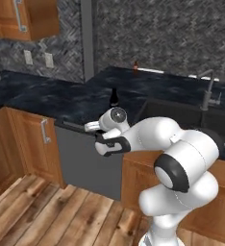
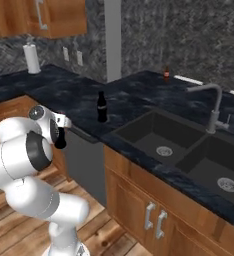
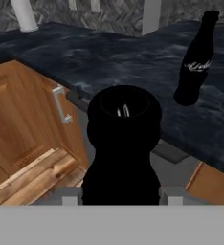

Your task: Place the large bottle from the dining counter next to the other large bottle outside the sink, and place the small bottle from the dining counter next to the other small bottle inside the sink.

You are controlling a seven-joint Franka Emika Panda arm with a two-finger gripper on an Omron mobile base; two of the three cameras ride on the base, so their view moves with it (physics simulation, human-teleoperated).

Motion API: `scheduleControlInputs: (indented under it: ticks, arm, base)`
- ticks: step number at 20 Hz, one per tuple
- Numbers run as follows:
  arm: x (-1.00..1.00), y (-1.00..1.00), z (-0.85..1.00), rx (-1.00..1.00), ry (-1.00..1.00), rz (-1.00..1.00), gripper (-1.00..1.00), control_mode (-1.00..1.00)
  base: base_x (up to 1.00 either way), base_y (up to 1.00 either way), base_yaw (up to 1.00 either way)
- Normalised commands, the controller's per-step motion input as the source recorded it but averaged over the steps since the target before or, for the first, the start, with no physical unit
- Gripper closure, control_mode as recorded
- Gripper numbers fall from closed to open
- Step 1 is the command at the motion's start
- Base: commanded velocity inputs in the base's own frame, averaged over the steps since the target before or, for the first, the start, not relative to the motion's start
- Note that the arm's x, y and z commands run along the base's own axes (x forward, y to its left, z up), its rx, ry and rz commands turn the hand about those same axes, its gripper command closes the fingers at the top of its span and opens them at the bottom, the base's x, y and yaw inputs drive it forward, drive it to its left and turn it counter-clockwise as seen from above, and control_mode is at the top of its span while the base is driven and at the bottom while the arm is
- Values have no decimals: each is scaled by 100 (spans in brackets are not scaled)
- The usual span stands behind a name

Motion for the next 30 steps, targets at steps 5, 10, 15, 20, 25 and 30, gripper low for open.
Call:
scheduleControlInputs:
  ticks: [5, 10, 15, 20, 25, 30]
  arm:
    - [0, 0, 0, 0, 0, 0, 100, 100]
    - [0, 0, 0, 0, 0, 0, 100, 100]
    - [0, 0, 0, 0, 0, 0, 100, 100]
    - [0, 0, 0, 0, 0, 0, 100, 100]
    - [0, 0, 0, 0, 0, 0, 100, 100]
    - [0, 0, 0, 0, 0, 0, 100, 100]
  base:
    - [41, 5, -37]
    - [63, 7, -25]
    - [57, 12, -20]
    - [29, 16, -7]
    - [37, 21, -4]
    - [37, 33, -4]
